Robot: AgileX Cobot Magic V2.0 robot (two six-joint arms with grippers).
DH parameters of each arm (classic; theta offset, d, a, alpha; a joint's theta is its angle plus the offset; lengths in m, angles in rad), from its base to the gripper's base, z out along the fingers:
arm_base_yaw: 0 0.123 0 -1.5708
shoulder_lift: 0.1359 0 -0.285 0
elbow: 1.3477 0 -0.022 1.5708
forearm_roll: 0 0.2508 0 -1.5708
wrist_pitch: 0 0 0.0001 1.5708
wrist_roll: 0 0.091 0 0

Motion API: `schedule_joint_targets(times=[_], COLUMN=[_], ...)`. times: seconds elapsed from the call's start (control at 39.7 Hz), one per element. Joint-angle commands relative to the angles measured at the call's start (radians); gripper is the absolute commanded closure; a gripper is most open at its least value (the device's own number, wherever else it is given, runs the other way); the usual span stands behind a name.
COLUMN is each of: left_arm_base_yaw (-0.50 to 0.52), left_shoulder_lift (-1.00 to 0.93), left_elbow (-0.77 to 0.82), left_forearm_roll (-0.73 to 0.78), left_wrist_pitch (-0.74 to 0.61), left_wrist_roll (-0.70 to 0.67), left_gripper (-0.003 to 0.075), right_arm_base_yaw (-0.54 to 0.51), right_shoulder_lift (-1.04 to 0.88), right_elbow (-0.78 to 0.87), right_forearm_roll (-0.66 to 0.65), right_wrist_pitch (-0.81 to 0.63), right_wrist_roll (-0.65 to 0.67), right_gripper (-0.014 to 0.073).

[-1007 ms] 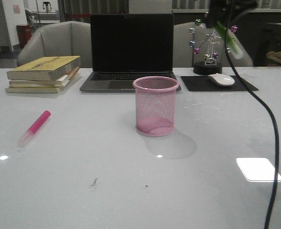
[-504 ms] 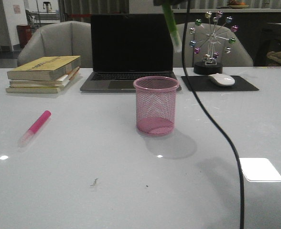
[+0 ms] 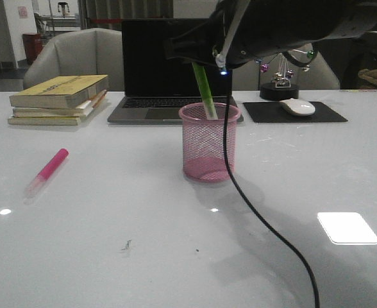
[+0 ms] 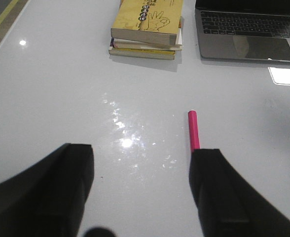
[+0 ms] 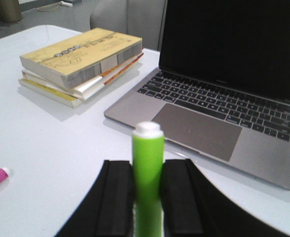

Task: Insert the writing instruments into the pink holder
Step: 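Lower the green highlighter into the pink holder and release it, then withdraw the right gripper upward away from the holder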

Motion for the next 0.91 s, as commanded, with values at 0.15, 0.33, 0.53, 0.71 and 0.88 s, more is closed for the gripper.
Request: schedule_joint_targets(times=[0.15, 0.33, 0.53, 0.71, 0.88], left_arm_base_yaw=[0.000, 0.000, 0.000, 0.000, 0.000], left_shoulder_lift=[-0.002, -0.002, -0.002, -0.002, -0.002], left_elbow=[-0.037, -0.037, -0.037, -0.037, -0.037], left_forearm_roll=[-0.007, -0.007, -0.007, -0.007, -0.007], left_wrist_pitch=[-0.077, -0.077, -0.077, -0.077, -0.081], left_wrist_roll=[-0.007, -0.007, -0.007, -0.007, -0.007], left_gripper=[0.0231, 0.0231, 0.0231, 0.0231, 0.0231], right_arm_base_yaw=[-0.002, -0.002, -0.008, -0.069, -0.165], right_shoulder_lift=[-0.049, -0.050, -0.110, -0.247, -0.419], right_elbow=[-0.026, -0.027, -0.027, -0.027, -0.027], right_forearm_roll=[-0.009, -0.009, -0.009, -0.009, -0.009], right_wrist_pitch=[-0.063, -0.075, 0.006, 0.197, 0.393], right_wrist_roll=[-0.007, -0.007, -0.007, -0.007, -0.007], right_gripper=[0.0474, 0.0256, 0.0242, 0.0256, 0.0261])
